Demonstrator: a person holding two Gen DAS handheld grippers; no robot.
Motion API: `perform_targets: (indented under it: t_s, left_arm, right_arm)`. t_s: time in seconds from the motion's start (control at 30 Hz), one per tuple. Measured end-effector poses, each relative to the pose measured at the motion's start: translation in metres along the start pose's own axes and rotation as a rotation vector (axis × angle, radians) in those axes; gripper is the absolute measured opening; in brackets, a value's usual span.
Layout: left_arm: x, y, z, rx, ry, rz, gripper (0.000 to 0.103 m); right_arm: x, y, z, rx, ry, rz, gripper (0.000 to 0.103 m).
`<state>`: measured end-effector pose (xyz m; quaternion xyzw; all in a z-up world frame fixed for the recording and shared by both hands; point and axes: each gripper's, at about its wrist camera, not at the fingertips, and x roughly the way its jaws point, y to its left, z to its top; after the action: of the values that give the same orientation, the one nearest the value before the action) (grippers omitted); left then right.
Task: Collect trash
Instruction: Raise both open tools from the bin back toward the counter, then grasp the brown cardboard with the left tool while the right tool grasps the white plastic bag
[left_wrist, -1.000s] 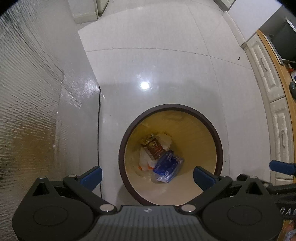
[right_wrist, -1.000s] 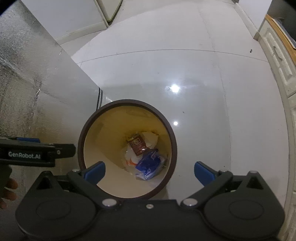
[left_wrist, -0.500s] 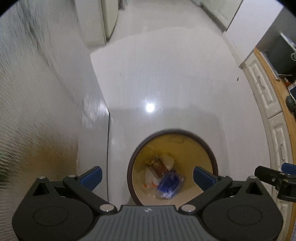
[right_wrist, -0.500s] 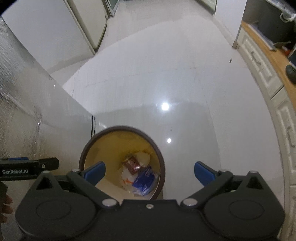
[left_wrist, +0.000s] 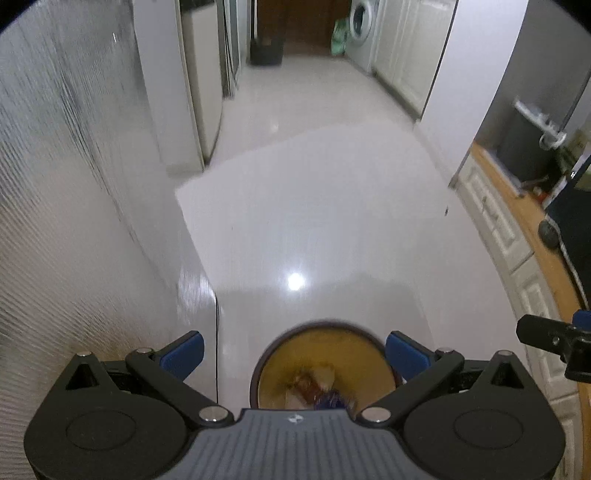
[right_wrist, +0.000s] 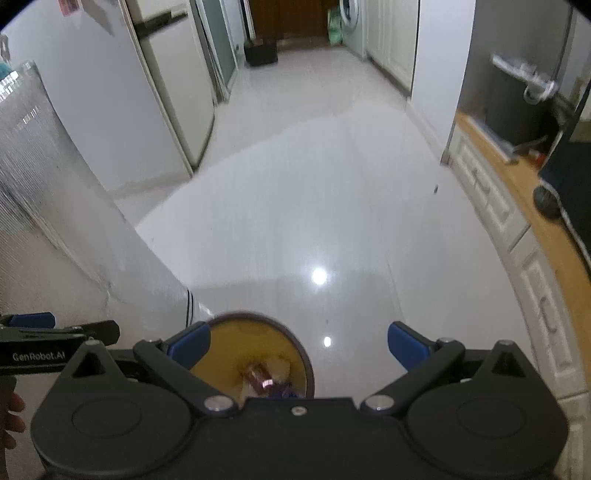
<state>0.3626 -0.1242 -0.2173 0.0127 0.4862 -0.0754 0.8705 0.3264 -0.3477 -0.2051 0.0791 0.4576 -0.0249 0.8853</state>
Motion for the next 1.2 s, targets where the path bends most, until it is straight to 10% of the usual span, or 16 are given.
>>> perform_targets:
  t_s: [0.73,1.2]
  left_arm:
    - [-0.185,-0.004,0.001,-0.005,-0.404,-0.042,0.103]
    - [-0.326,0.063,-0.007,-0.044,-0.618,-0.006,0.103]
  right_arm:
    - [-0.169,0.024,0.013,-0.019,-0.457,0.074,0.103]
    - [-0.243,0.125,0.021,-0.137,-0.581,0.262,0.103]
